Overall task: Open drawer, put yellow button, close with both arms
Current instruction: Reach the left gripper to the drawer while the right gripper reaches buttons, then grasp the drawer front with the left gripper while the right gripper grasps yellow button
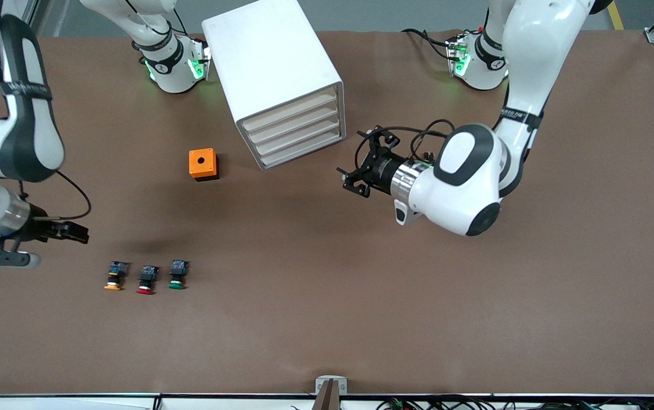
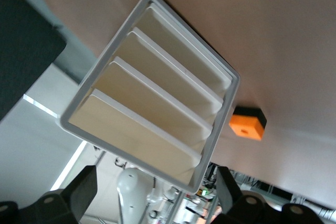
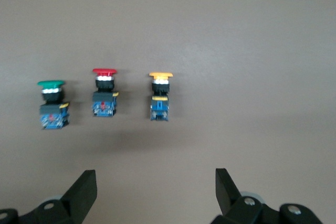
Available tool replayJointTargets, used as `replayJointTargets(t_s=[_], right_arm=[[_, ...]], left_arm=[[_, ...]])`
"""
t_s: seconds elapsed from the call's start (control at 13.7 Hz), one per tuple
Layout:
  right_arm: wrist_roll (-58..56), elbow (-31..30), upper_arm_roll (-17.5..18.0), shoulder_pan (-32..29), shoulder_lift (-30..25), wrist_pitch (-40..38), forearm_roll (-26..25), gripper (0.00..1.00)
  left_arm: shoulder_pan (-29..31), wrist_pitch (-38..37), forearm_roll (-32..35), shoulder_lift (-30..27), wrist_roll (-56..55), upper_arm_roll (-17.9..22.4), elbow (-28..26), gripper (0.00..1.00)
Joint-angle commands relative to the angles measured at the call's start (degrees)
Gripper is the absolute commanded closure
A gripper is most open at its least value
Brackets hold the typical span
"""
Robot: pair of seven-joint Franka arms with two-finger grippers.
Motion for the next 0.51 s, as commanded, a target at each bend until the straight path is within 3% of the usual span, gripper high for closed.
replayJointTargets(t_s=[0.0,0.44], right_arm=[[1.34,-0.68,0.68,-0.99,4.55,6.49,2.96,0.00],[1.26,-0.15,0.68,-1.52,13.78,17.57,3.14,0.00]], left_arm=[[-1.53,-0.69,-1.72,2.90,-10.74,-0.14,1.83,0.00],[-2.59,-4.56,-7.07,7.20,-29.30,-0.14,1.91,0.00]])
